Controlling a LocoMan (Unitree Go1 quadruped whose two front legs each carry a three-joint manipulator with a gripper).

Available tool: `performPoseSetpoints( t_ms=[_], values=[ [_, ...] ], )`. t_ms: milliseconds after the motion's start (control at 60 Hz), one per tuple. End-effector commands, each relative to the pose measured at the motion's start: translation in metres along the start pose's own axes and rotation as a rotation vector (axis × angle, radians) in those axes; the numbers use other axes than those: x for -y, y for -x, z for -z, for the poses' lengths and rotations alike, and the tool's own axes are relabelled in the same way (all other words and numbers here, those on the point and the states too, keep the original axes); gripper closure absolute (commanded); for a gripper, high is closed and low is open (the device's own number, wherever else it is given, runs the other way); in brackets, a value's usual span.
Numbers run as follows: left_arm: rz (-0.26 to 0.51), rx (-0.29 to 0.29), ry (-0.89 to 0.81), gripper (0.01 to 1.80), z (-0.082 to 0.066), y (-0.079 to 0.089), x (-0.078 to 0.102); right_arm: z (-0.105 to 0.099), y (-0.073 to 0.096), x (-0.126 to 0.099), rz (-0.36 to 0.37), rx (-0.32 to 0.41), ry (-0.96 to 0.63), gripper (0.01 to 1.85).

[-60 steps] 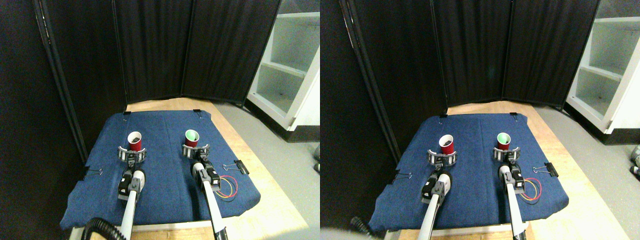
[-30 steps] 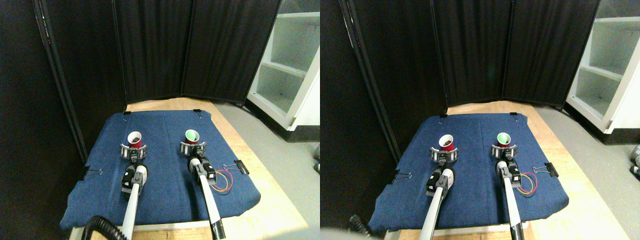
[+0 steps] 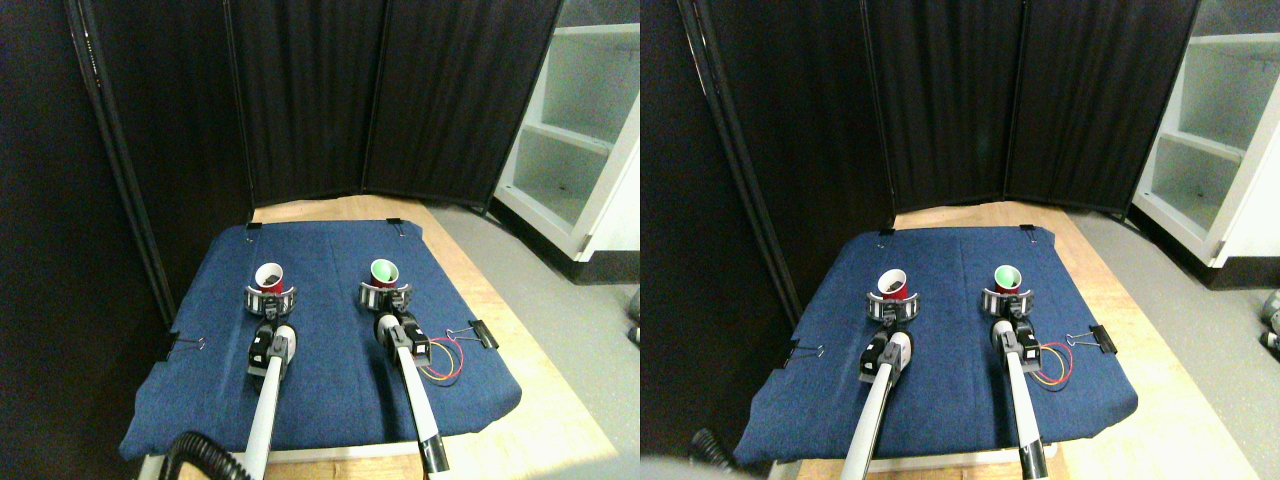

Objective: Pour (bimanual)

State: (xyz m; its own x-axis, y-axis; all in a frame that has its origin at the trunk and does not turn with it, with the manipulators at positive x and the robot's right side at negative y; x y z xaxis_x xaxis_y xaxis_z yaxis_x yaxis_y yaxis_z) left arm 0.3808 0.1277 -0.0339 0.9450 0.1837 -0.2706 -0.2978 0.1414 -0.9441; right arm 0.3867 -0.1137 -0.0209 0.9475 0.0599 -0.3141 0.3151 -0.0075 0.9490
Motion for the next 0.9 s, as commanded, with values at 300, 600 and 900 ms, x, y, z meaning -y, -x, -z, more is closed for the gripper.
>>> performPoseSetpoints(
  t_ms=[300,600,900],
  values=[
    [0.015,0.003,0.012,0.64,0.001,-0.013,0.002,0.006,-0.009,-0.001,-0.019,-0.009,-0.038,0.74],
    [0.002,0.002,0.009,0.59,0.002,-0.022,0.001,0.005,-0.011,0.001,-0.019,-0.006,-0.020,0.77],
    [0.000,0.013,-0.017,0.57,0.002,-0.023,0.001,0.004,-0.011,0.003,-0.014,0.006,-0.002,0.82]
  ],
)
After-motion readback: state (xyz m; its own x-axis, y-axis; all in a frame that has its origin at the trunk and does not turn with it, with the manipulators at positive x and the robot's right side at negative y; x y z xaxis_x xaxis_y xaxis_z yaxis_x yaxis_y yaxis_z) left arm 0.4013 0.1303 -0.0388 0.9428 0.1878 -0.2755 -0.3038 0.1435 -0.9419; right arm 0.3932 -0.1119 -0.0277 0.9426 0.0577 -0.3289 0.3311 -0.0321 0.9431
